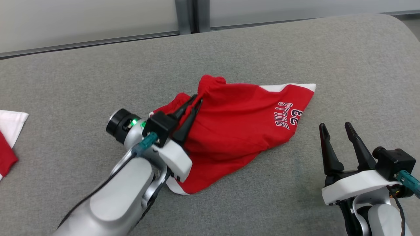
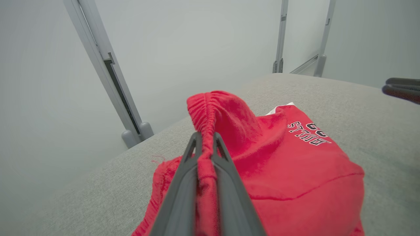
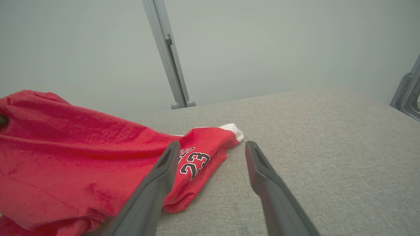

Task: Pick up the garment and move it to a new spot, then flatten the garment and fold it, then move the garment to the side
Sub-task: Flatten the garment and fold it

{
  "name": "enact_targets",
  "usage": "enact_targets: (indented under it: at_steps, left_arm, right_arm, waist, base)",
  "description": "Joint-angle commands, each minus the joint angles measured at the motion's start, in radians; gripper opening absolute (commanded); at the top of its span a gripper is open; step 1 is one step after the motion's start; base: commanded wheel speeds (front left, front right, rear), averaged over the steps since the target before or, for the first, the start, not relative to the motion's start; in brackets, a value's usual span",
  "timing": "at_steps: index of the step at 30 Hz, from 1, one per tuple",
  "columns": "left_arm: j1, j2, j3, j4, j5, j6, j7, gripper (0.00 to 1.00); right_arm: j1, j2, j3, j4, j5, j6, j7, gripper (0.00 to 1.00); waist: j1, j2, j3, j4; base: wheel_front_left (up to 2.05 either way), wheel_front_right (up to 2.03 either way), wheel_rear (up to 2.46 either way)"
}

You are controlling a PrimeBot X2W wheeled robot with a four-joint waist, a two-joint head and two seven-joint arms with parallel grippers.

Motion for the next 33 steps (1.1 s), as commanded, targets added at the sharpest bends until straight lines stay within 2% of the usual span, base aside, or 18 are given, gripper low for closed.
enact_targets:
  at_steps: [1,8,15,24,25,26,27,33]
  left_arm:
    - [0.039,0.020,-0.002,-0.047,0.009,0.020,-0.007,0.00]
    - [0.263,0.114,-0.050,-0.265,0.024,0.115,0.023,0.00]
    - [0.405,0.136,-0.088,-0.267,0.002,0.157,0.036,0.00]
    - [0.477,0.108,-0.104,-0.150,-0.077,0.106,0.047,0.00]
    - [0.482,0.100,-0.092,-0.143,-0.091,0.111,0.039,0.55]
    - [0.482,0.100,-0.092,-0.143,-0.091,0.111,0.039,0.55]
    - [0.482,0.096,-0.083,-0.142,-0.098,0.116,0.032,1.00]
    - [0.491,0.074,0.017,-0.217,-0.122,0.169,-0.020,1.00]
  right_arm:
    - [0.009,-0.003,-0.010,-0.007,-0.006,0.000,0.003,1.00]
    - [0.010,-0.001,-0.011,-0.027,-0.006,0.000,0.019,1.00]
    - [0.012,-0.006,-0.006,-0.033,-0.005,0.000,0.030,1.00]
    - [0.031,-0.009,-0.018,-0.041,-0.008,0.000,0.043,1.00]
    - [0.033,-0.010,-0.020,-0.043,-0.008,0.000,0.043,1.00]
    - [0.033,-0.010,-0.020,-0.043,-0.008,0.000,0.043,1.00]
    - [0.035,-0.011,-0.023,-0.046,-0.008,0.000,0.044,1.00]
    - [0.049,-0.016,-0.039,-0.065,-0.021,0.000,0.055,1.00]
  waist:
    - [0.0000,0.0000,-0.010,0.023]
    - [0.0000,0.0000,-0.011,0.063]
    - [0.0000,0.0000,-0.016,0.078]
    - [0.0000,0.0000,-0.032,0.080]
    - [0.0000,0.0000,-0.035,0.080]
    - [0.0000,0.0000,-0.035,0.080]
    - [0.0000,0.0000,-0.038,0.082]
    - [0.0000,0.0000,-0.065,0.091]
  base:
    - [0.00,0.00,0.00]
    - [0.00,0.00,0.00]
    - [0.00,0.00,0.00]
    - [0.00,0.00,0.00]
    - [0.00,0.00,0.00]
    - [0.00,0.00,0.00]
    - [0.00,0.00,0.00]
    - [0.00,0.00,0.00]
